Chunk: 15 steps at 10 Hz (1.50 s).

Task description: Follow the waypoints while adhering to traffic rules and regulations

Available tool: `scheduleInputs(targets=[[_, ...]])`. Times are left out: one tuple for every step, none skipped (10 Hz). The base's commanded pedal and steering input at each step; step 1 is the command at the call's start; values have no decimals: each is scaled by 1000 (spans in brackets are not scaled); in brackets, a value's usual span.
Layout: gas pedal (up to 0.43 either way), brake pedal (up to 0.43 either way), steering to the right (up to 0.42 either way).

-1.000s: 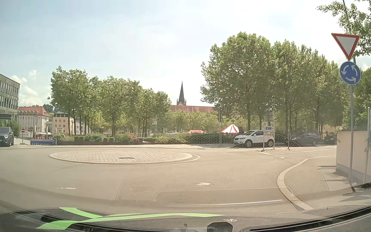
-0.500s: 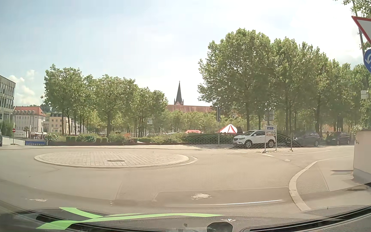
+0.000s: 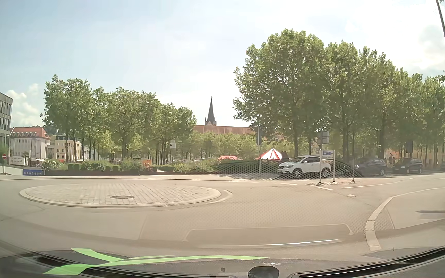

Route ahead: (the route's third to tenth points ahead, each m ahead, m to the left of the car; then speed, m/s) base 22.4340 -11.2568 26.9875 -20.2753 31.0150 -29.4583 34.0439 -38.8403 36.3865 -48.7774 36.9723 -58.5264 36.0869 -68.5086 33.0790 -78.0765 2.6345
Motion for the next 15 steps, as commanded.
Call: scheduleInputs(targets=[[47,0,37],[59,0,32],[87,0,28],[98,0,26],[118,0,26],[130,0,26],[150,0,32],[150,0,41],[150,0,56],[150,0,69],[150,0,85],[150,0,107],[138,0,128],[138,0,149],[138,0,172]])
